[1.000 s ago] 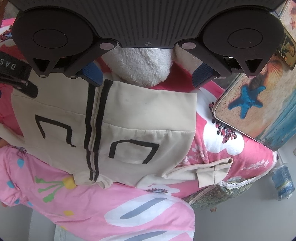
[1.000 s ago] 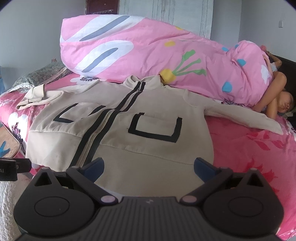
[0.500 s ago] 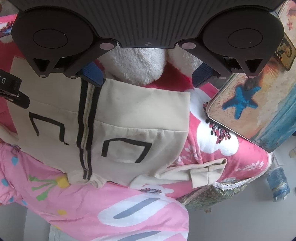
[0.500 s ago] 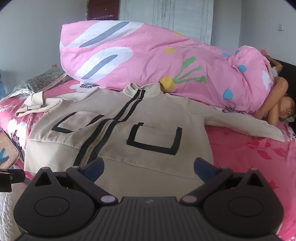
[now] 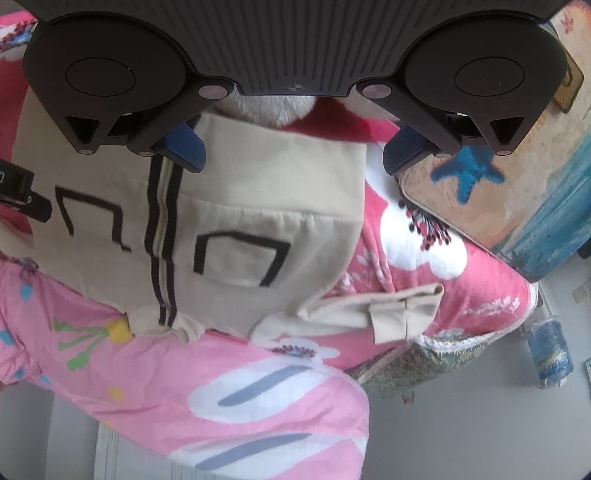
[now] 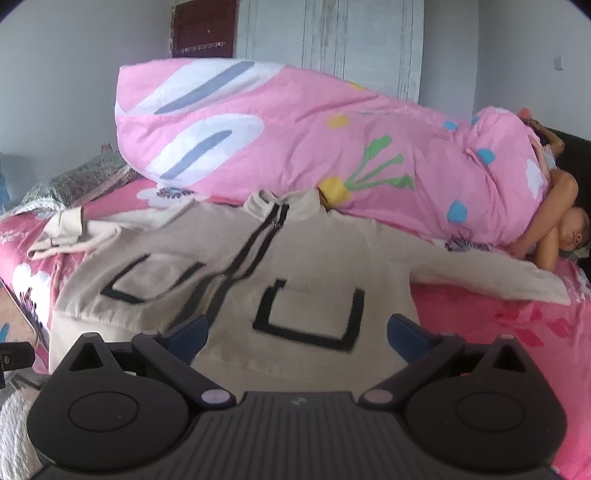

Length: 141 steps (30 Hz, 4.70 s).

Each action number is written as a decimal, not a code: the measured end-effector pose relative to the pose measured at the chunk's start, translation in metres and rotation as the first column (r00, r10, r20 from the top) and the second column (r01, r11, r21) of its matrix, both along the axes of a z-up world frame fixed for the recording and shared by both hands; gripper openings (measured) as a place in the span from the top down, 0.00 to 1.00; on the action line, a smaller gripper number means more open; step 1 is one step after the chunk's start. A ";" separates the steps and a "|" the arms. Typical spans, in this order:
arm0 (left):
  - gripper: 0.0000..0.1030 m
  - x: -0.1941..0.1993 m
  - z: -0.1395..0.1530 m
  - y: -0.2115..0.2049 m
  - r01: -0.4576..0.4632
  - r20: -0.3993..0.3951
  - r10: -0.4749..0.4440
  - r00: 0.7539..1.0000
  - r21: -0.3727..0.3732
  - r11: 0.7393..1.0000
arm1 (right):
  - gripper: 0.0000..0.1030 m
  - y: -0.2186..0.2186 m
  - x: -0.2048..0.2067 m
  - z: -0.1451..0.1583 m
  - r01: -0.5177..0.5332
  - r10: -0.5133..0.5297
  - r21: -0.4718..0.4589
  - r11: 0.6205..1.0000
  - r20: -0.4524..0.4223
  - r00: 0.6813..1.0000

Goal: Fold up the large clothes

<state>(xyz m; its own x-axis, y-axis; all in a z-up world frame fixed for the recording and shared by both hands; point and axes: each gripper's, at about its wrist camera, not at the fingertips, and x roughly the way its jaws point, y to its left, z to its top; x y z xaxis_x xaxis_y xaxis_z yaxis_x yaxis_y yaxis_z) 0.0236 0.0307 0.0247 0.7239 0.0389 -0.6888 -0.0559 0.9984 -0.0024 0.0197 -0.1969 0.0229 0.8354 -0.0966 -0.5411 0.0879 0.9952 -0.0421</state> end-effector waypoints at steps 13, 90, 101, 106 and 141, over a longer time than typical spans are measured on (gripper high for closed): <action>0.00 0.070 0.050 0.056 -0.049 0.173 0.048 0.984 0.001 0.999 | 0.00 0.030 0.086 0.050 -0.176 0.163 0.099 0.979 0.127 0.978; 0.00 0.232 -0.054 0.029 0.320 -0.228 -0.279 0.933 0.169 0.932 | 0.00 -0.097 0.210 -0.092 0.115 0.172 0.635 0.764 -0.372 0.912; 0.00 0.254 -0.070 0.029 0.278 -0.220 -0.242 0.945 0.152 0.948 | 0.00 -0.100 0.201 -0.017 -0.082 0.130 0.595 0.800 -0.039 0.991; 0.00 0.254 -0.071 0.029 0.281 -0.219 -0.245 0.944 0.154 0.947 | 0.00 -0.135 0.191 0.010 -0.032 0.002 0.555 0.831 0.055 0.999; 0.00 0.273 -0.070 0.043 0.176 -0.189 -0.147 0.971 0.142 0.974 | 0.00 -0.183 0.224 -0.090 0.218 -0.077 0.511 0.831 -0.284 0.956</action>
